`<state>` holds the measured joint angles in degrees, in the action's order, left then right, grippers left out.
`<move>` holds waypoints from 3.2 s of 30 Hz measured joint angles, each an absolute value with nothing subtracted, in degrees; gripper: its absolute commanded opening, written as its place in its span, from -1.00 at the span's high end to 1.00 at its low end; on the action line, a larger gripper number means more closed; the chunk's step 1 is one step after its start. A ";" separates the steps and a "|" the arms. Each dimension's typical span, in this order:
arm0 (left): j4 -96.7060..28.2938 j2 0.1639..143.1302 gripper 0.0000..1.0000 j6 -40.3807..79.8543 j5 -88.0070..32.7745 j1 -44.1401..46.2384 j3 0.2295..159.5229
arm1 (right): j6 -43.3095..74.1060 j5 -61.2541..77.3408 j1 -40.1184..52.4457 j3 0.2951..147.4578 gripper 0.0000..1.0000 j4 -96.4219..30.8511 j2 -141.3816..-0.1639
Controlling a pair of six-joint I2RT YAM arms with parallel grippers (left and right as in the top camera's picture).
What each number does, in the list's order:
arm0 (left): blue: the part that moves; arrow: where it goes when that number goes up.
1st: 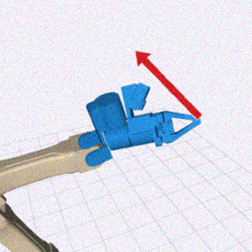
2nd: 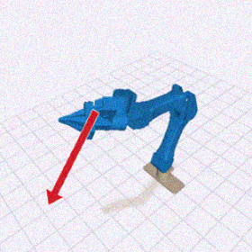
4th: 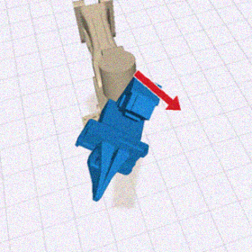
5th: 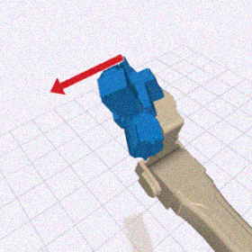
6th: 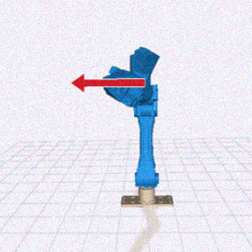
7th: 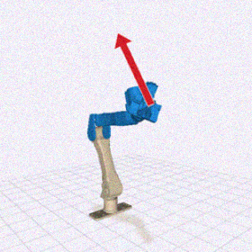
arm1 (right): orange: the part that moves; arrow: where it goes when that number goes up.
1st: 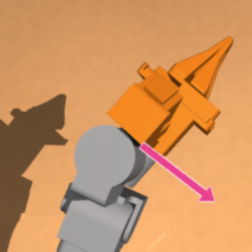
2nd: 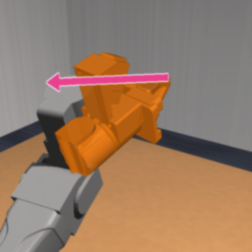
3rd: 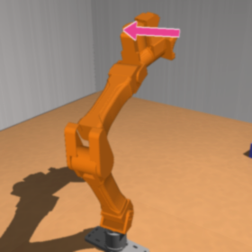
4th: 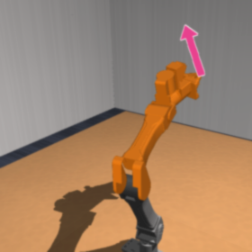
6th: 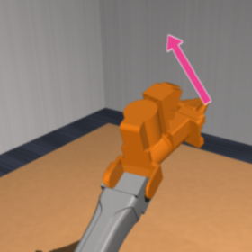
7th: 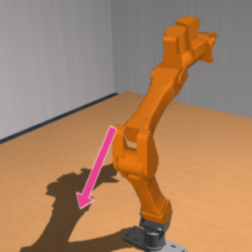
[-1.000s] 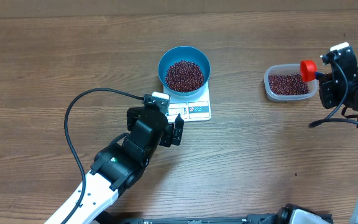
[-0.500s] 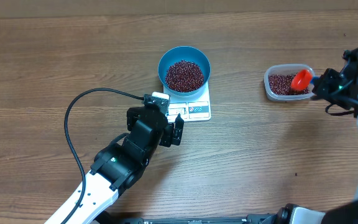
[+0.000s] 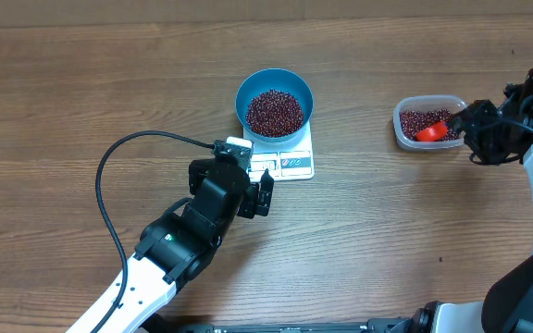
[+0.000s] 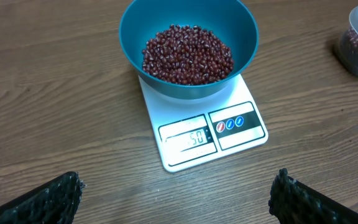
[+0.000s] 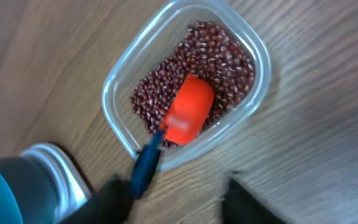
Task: Scoop item into bowl and weigh 150g on scale
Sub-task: 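Lower the red scoop into the bean container with the right gripper, then open the right gripper to release the scoop in the container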
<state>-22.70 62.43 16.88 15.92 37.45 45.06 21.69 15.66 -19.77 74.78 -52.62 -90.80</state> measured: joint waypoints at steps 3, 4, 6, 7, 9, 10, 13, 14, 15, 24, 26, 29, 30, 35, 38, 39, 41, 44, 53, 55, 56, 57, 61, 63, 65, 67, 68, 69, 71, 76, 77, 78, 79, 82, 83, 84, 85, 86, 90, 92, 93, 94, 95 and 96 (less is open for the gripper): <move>-22.70 62.43 -0.99 16.88 15.92 37.45 45.06 | 22.31 14.50 -19.77 74.78 -0.45 -54.11 -90.80; -22.70 62.43 -0.99 16.88 15.92 37.45 45.06 | 22.22 14.15 -19.77 74.78 -0.47 -54.46 -90.80; -22.70 62.43 -0.99 16.86 15.92 37.45 45.06 | 22.24 13.58 -19.77 74.78 -0.49 -55.35 -90.80; -22.70 62.43 -0.99 16.88 15.92 37.45 45.06 | 22.28 13.39 -19.77 74.78 -0.51 -55.61 -90.80; -22.70 62.43 -0.99 16.86 15.92 37.45 45.06 | 22.28 13.02 -19.77 74.78 -0.65 -56.55 -90.80; -22.70 62.43 -0.99 16.88 15.92 37.45 45.06 | 22.06 12.99 -19.77 74.78 -0.70 -57.04 -90.80; -22.70 62.43 -0.99 16.86 15.92 37.45 45.06 | 20.78 12.71 -19.77 74.78 -0.77 -58.08 -90.80; -22.70 62.43 -0.99 16.88 15.92 37.45 45.06 | 20.03 12.64 -19.77 74.78 -0.77 -58.30 -90.80; -22.70 62.43 -0.99 16.86 15.92 37.45 45.06 | 19.20 12.62 -19.77 74.78 -0.77 -58.59 -90.80; -22.70 62.43 -0.99 16.86 15.92 37.45 45.06 | 3.38 12.45 -19.77 75.68 -1.00 -66.13 -90.13; -22.70 62.43 -0.99 16.86 15.92 37.45 45.06 | -0.21 12.36 -19.77 77.30 -1.00 -68.40 -88.66; -22.70 62.43 -0.99 16.88 15.92 37.45 45.06 | -4.73 12.40 -19.77 80.64 -1.00 -71.81 -85.49; -22.70 62.43 -0.99 16.88 15.92 37.45 45.06 | -5.82 12.38 -19.77 81.65 -1.00 -72.69 -84.36; -22.70 62.43 -0.99 16.88 15.92 37.45 45.06 | -9.32 12.43 -19.77 84.40 -1.00 -75.40 -78.04; -22.70 62.43 -0.99 16.88 15.92 37.45 45.06 | -10.24 12.43 -19.79 84.44 -1.00 -76.73 -75.24; -22.70 62.43 -0.99 16.88 15.92 37.45 45.06 | -10.44 12.43 -19.77 84.44 -1.00 -76.82 -74.87; -22.70 62.43 -0.99 16.86 15.92 37.45 45.06 | -10.63 12.43 -19.77 84.44 -1.00 -76.82 -74.67; -22.70 62.43 -0.99 16.88 15.92 37.45 45.06 | -10.79 12.40 -19.77 84.44 -1.00 -76.82 -74.81; -22.70 62.43 -0.99 16.86 15.92 37.45 45.06 | -10.90 12.40 -19.77 84.44 -1.00 -76.82 -74.81; -22.70 62.43 -0.99 16.86 15.92 37.45 45.06 | -10.96 12.40 -19.77 84.44 -1.00 -76.84 -74.81; -22.70 62.43 -0.99 16.86 15.92 37.45 45.06 | -10.98 12.40 -19.77 84.44 -0.99 -76.86 -74.81; -22.70 62.43 -0.99 16.86 15.92 37.45 45.06 | -10.98 12.40 -19.77 84.44 -0.99 -76.84 -74.81; -22.70 62.43 -0.99 16.88 15.92 37.45 45.06 | -11.00 12.43 -19.77 84.44 -1.00 -76.82 -74.81; -22.70 62.43 -0.99 16.88 15.92 37.45 45.06 | -10.98 12.43 -19.77 84.44 -1.00 -76.84 -74.81; -22.70 62.43 -0.99 16.86 15.92 37.45 45.06 | -11.00 12.40 -19.77 84.44 -0.99 -76.82 -74.81; -22.70 62.43 -0.99 16.86 15.92 37.45 45.06 | -10.98 12.43 -19.77 84.44 -1.00 -76.82 -74.81; -22.70 62.43 -0.99 16.86 15.92 37.45 45.06 | -11.00 12.43 -19.79 84.44 -1.00 -76.82 -74.81; -22.70 62.43 -0.99 16.86 15.92 37.45 45.06 | -10.98 12.40 -19.77 84.44 -1.00 -76.82 -74.81; -22.70 62.43 -1.00 16.86 15.92 37.45 45.06 | -11.03 12.40 -19.77 84.44 -1.00 -76.82 -74.81; -22.70 62.43 -0.99 16.86 15.92 37.45 45.06 | -10.98 12.43 -19.77 84.44 -1.00 -76.84 -74.81; -22.70 62.43 -0.99 16.88 15.92 37.45 45.06 | -10.98 12.40 -19.77 84.44 -1.00 -76.84 -74.81; -22.70 62.43 -0.99 16.88 15.92 37.45 45.06 | -10.98 12.40 -19.77 84.44 -1.00 -76.84 -74.81; -22.70 62.43 -0.99 16.88 15.92 37.45 45.06 | -10.98 12.43 -19.77 84.44 -1.00 -76.82 -74.81; -22.70 62.43 -0.99 16.88 15.92 37.45 45.06 | -11.00 12.43 -19.77 84.44 -1.00 -76.79 -74.81; -22.70 62.43 -0.99 16.86 15.92 37.45 45.06 | -11.00 12.40 -19.77 84.44 -1.00 -76.84 -74.81; -22.70 62.43 -0.99 16.88 15.92 37.45 45.06 | -10.98 12.40 -19.77 84.44 -1.00 -76.84 -74.81; -22.70 62.43 -0.99 16.86 15.92 37.43 45.06 | -11.00 12.43 -19.77 84.44 -0.99 -76.84 -74.81; -22.70 62.43 -0.99 16.88 15.92 37.43 45.06 | -11.00 12.43 -19.77 84.44 -1.00 -76.82 -74.81; -22.70 62.43 -0.99 16.88 15.92 37.45 45.06 | -11.00 12.43 -19.77 84.44 -1.00 -76.84 -74.81; -22.70 62.43 -0.99 16.86 15.92 37.45 45.06 | -11.03 12.40 -19.77 84.44 -1.00 -76.84 -74.81; -22.70 62.43 -0.99 16.86 15.92 37.45 45.06 | -11.03 12.40 -19.77 84.44 -1.00 -76.82 -74.81; -22.70 62.43 -0.99 16.86 15.92 37.45 45.06 | -11.00 12.40 -19.77 84.44 -1.00 -76.82 -74.81; -22.70 62.43 -0.99 16.88 15.92 37.45 45.06 | -11.00 12.40 -19.77 84.44 -1.00 -76.82 -74.81; -22.70 62.43 -0.99 16.86 15.92 37.45 45.06 | -11.00 12.40 -19.77 84.44 -1.00 -76.84 -74.81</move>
